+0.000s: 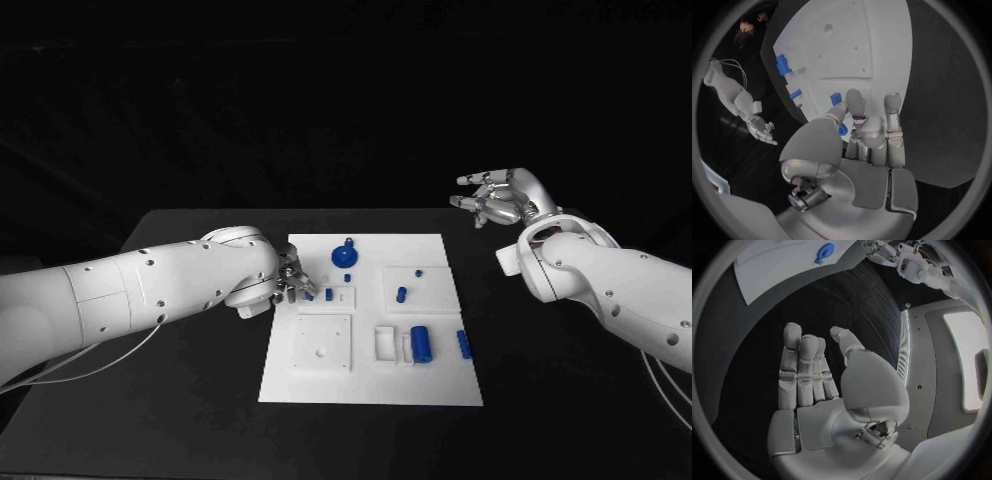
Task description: Assemble the parts on the task board
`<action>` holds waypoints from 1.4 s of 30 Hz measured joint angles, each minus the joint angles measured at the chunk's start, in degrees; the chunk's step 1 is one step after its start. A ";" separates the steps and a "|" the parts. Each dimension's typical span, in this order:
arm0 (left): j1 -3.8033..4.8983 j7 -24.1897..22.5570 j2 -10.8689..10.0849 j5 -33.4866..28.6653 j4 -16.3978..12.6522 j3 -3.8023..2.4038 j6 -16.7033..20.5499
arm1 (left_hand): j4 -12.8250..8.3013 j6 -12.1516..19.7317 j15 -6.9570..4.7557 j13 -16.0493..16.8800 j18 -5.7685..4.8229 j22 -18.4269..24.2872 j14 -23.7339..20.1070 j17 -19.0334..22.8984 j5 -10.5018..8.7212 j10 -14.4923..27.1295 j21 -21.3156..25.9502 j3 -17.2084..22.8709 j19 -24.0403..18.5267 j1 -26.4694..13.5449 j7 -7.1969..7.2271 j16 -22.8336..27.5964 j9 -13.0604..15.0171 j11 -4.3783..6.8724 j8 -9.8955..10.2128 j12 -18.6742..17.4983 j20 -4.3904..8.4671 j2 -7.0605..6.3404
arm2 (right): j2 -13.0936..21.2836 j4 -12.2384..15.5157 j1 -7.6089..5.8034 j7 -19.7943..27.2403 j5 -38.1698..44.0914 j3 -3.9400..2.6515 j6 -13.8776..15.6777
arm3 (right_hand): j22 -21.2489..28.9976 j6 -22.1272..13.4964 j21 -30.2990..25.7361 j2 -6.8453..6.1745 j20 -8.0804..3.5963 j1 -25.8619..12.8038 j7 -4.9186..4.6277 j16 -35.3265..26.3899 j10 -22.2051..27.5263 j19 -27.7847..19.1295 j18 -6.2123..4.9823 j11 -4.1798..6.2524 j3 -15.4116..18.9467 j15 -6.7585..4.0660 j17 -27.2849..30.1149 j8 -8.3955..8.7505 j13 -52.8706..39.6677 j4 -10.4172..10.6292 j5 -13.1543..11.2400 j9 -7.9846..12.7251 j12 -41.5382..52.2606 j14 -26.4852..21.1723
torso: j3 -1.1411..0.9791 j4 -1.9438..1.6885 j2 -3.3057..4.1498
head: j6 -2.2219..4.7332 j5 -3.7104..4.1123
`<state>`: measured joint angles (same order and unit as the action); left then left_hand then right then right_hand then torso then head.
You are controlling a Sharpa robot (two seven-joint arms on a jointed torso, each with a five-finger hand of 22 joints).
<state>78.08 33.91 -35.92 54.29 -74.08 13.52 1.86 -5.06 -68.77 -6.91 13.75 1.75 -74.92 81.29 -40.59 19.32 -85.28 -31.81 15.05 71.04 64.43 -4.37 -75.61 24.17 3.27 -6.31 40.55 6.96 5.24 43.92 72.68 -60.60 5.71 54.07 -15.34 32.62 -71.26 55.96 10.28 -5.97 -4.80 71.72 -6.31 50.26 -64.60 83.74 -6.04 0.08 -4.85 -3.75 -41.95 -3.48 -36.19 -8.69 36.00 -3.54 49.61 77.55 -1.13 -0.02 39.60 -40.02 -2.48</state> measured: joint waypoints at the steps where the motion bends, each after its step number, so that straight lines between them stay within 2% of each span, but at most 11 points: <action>1: 0.00 0.00 0.00 0.09 -0.03 0.00 -0.08 | 0.19 0.00 0.04 0.00 0.00 0.00 0.04 0.14 -0.10 0.00 0.00 -0.19 0.00 0.00 0.00 0.00 -0.01 0.00 0.00 0.00 0.00 0.00 | 0.00 0.01 0.00 0.00 0.00 0.00 0.00 | 0.00 0.00 0.01 0.00 0.00 0.00 0.00 0.00 0.00 0.00 0.00 0.00 0.00 0.00 0.00 0.00 0.00 0.00 0.00 0.00 0.00 0.00 | 0.00 -0.01 0.00 | 0.00 0.02; 5: 0.01 0.00 -0.02 0.49 -0.14 -0.02 -0.33 | 1.48 -0.01 0.08 -0.19 0.00 0.00 0.08 1.22 -0.90 0.00 0.00 -1.49 0.00 0.43 -0.01 0.23 -0.02 0.00 0.06 -0.35 0.00 -0.28 | 0.04 0.05 0.01 0.00 0.00 0.00 0.00 | 0.00 0.01 0.01 0.00 0.00 0.00 0.01 0.00 0.00 0.00 0.00 0.00 0.00 0.00 0.00 0.00 0.00 0.00 0.00 0.00 0.00 0.00 | 0.01 -0.03 0.00 | -0.05 0.11; 9: -0.01 0.00 -0.02 0.73 -0.14 -0.01 -0.52 | 2.95 -0.25 0.08 -0.59 0.00 0.00 0.08 2.05 -4.09 0.00 0.00 -2.95 0.00 -0.19 0.22 0.51 -0.16 0.00 0.36 -0.66 0.00 -1.00 | 0.05 0.08 0.01 0.00 0.00 0.00 0.00 | 0.00 0.02 0.01 0.00 0.00 0.00 0.02 0.00 0.00 0.00 0.00 0.00 0.00 0.00 0.00 0.00 0.00 0.00 0.00 0.00 0.00 0.00 | 0.04 -0.03 0.00 | -0.07 0.11; 11: -0.13 0.04 -0.02 0.82 -0.13 0.13 -0.68 | 3.91 -2.41 -0.04 -0.78 0.00 0.00 -0.05 2.30 -4.90 0.00 0.00 -3.90 0.00 -1.01 2.06 0.68 -0.37 0.00 0.40 -0.66 0.00 -1.81 | 0.06 0.08 0.01 0.00 0.00 0.00 0.00 | 0.01 0.02 0.01 0.00 0.00 0.00 0.02 0.00 0.00 0.00 0.00 0.00 0.00 0.00 0.00 0.00 0.00 0.00 0.00 0.00 0.00 0.00 | 0.05 -0.03 0.00 | -0.08 0.11; 12: -0.24 0.10 -0.02 0.84 -0.11 0.24 -0.80 | 4.26 -9.38 -0.27 -0.84 0.00 0.00 -0.27 2.38 -5.16 0.60 0.00 -4.24 0.00 -1.20 4.56 0.84 -0.55 0.58 0.59 -0.67 0.00 -2.00 | 0.06 0.09 0.01 0.00 0.00 0.00 0.00 | 0.01 0.02 0.01 0.00 0.00 0.00 0.02 0.00 0.00 0.00 0.00 0.00 0.00 0.00 0.00 0.00 -0.01 0.00 0.00 0.00 0.00 0.00 | 0.07 -0.03 0.00 | -0.08 0.10; 14: -0.50 0.11 0.06 0.84 -0.16 0.30 -1.04 | 5.22 -11.90 -0.44 -1.00 0.00 0.01 -0.44 2.58 -6.00 1.24 0.03 -4.87 0.00 -1.64 6.34 0.85 -0.43 1.22 0.60 -0.67 0.00 -2.45 | 0.06 0.09 0.01 0.00 0.00 0.00 0.00 | 0.01 0.03 0.01 0.00 0.00 0.00 0.03 0.00 0.00 0.00 0.00 0.00 0.00 0.00 0.00 0.00 -0.01 0.00 0.00 0.00 0.00 0.00 | 0.08 -0.02 0.00 | -0.03 0.09; 30: -0.62 0.61 -0.14 0.82 0.52 0.37 -1.31 | 10.93 -12.09 -0.44 -1.66 0.00 0.01 -0.43 3.47 -11.31 1.24 0.47 -6.08 0.00 -2.27 6.53 1.07 -1.32 1.23 0.82 -0.67 0.00 -6.33 | 0.12 0.12 0.02 0.00 0.00 0.00 0.00 | 0.02 -0.26 0.01 -0.23 0.00 -0.23 -0.25 0.00 0.00 0.00 0.00 0.00 0.00 0.19 0.05 0.00 0.07 0.00 0.20 0.00 0.00 -0.19 | 0.04 0.02 0.01 | 0.13 0.27; 32: -0.62 0.65 -0.36 0.83 0.60 0.37 -1.25 | 13.14 -12.24 -0.44 -1.71 0.00 0.01 -0.43 3.65 -14.63 1.24 0.47 -4.90 0.00 -2.73 6.37 1.07 -1.32 1.23 0.82 -0.67 0.00 -8.62 | 0.14 0.12 0.04 0.00 0.00 0.00 0.00 | 0.02 -0.26 0.01 -0.23 0.00 -0.23 -0.25 0.00 0.00 0.00 0.00 0.00 0.00 0.19 0.05 0.00 0.07 0.00 0.20 0.00 0.00 -0.19 | 0.04 0.02 0.01 | 0.14 0.29; 36: -0.61 0.68 -0.80 0.84 0.64 0.37 -1.09 | 18.58 -12.61 -0.51 -1.98 0.00 0.01 -0.50 4.27 -16.41 1.24 0.69 -4.23 0.20 -4.10 6.43 1.59 -1.54 1.23 0.82 -1.07 0.23 -14.28 | 0.14 0.12 0.08 0.00 0.00 0.00 0.00 | 0.02 -0.26 0.01 -0.23 0.00 -0.23 -0.25 0.00 0.00 0.00 0.00 0.00 0.00 0.19 0.05 0.00 0.07 0.00 0.19 0.00 0.00 -0.19 | 0.08 0.02 0.01 | 0.22 0.35; 38: -0.61 0.68 -1.10 0.78 0.52 0.35 -0.88 | 21.15 -12.54 -0.69 -2.38 -0.01 0.02 -1.03 5.43 -16.41 1.24 1.10 -8.36 0.02 -3.14 6.36 2.45 -1.59 1.23 1.21 -1.72 0.67 -15.27 | 0.17 0.12 0.15 0.00 0.00 0.00 0.00 | 0.02 -0.25 0.01 -0.23 0.00 -0.23 -0.25 0.00 0.00 0.00 0.00 0.00 0.00 0.19 0.05 0.00 0.07 0.00 0.18 0.00 0.00 -0.19 | 0.09 0.02 0.00 | 0.26 0.40; 42: -0.61 0.51 -1.91 -0.03 0.00 0.28 -0.29 | 21.80 -11.26 -0.55 -3.34 0.00 0.02 -2.22 9.14 -16.41 1.24 2.04 -13.10 -0.12 -3.91 5.60 5.04 -1.69 1.23 1.55 -3.86 0.95 -16.04 | 0.23 0.09 0.30 0.02 -0.01 0.00 0.00 | 0.03 -0.25 -0.29 -0.23 0.00 -0.23 -0.25 0.00 0.00 0.00 0.00 0.00 0.00 -0.02 0.05 0.00 0.07 0.00 0.18 0.00 0.00 -0.40 | 0.11 0.01 -0.03 | 0.31 0.49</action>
<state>77.47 34.42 -37.83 54.26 -74.08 13.80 1.57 16.74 -80.03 -7.46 10.41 1.74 -74.90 79.06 -31.44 2.91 -84.04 -29.77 1.95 70.92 60.53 1.23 -70.57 22.49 4.49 -4.76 36.69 7.91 -10.80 44.16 72.77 -60.30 5.73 54.06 -15.34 32.62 -71.23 55.71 9.99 -6.20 -4.80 71.49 -6.55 50.26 -64.60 83.74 -6.04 0.08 -4.85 -3.78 -41.90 -3.48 -36.12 -8.69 36.18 -3.54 49.61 77.15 -1.02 -0.02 39.57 -39.71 -1.98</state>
